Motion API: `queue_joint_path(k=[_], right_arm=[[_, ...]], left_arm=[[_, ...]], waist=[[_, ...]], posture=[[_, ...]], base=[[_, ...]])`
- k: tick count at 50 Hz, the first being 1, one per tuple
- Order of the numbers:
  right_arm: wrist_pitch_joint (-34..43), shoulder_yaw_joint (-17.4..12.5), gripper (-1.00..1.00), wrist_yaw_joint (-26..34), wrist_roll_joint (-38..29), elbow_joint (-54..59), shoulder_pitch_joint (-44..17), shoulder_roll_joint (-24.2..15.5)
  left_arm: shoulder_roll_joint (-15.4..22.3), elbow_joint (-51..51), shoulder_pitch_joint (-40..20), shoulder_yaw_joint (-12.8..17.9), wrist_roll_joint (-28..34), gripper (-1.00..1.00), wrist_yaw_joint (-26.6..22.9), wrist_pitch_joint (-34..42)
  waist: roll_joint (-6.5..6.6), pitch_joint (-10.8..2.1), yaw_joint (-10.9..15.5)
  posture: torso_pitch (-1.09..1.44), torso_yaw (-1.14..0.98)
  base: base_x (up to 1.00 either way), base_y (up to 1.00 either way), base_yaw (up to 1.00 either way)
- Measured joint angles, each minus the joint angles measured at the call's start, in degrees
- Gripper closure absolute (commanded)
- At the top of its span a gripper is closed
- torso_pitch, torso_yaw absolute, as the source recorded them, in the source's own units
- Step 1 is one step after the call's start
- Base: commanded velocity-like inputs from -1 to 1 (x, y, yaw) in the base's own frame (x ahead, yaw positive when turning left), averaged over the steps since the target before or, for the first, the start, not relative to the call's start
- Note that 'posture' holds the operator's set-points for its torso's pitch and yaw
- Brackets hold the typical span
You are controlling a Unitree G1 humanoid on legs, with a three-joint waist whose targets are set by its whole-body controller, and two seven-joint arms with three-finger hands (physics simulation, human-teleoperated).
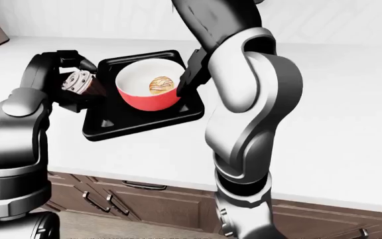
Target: Pick up the bowl with donut and place it on the tray. Pick up the cupcake and place it on the tray.
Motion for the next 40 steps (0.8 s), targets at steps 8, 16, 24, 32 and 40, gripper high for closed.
queue_joint_path(k=[8,16,24,32,40], right_arm=[[0.4,-0.2,-1.00,-0.3,0.7,-0.7,-0.1,-0.7],[0.8,-0.4,-1.00,-0.6,1.0,-0.9,0.0,-1.1],[1.2,-0.4,-1.00,-0.4,1.1,-0.9,-0.5,-1.3],[1.4,-0.5,-1.00,-0.3,1.1,-1.1,-0.6,-1.6],[1.3,-0.5,-1.00,-0.5,1.2,-0.7,-0.5,-1.6]], left_arm=[[-0.3,4.5,-1.1,-1.2,2.6,1.00,1.5,-3.8],[-0.8,10.9,-1.9,-1.5,5.3,1.00,2.8,-8.2],[-2.2,16.8,-3.1,-2.4,6.6,1.00,4.4,-11.8],[-3.1,18.6,-2.1,-2.8,7.9,1.00,4.8,-13.8],[-3.3,21.3,-2.4,-2.8,8.6,1.00,5.9,-15.5]], waist=[[-0.02,-0.24,0.0],[0.07,-0.36,0.1],[-0.02,-0.36,0.0],[0.05,-0.44,-0.1],[0.11,-0.49,-0.1]], posture=[[0.00,0.00],[0.00,0.00],[0.00,0.00],[0.00,0.00],[0.00,0.00]], base=[[0.00,0.00,0.00],[0.00,0.00,0.00],[0.00,0.00,0.00],[0.00,0.00,0.00],[0.00,0.00,0.00]])
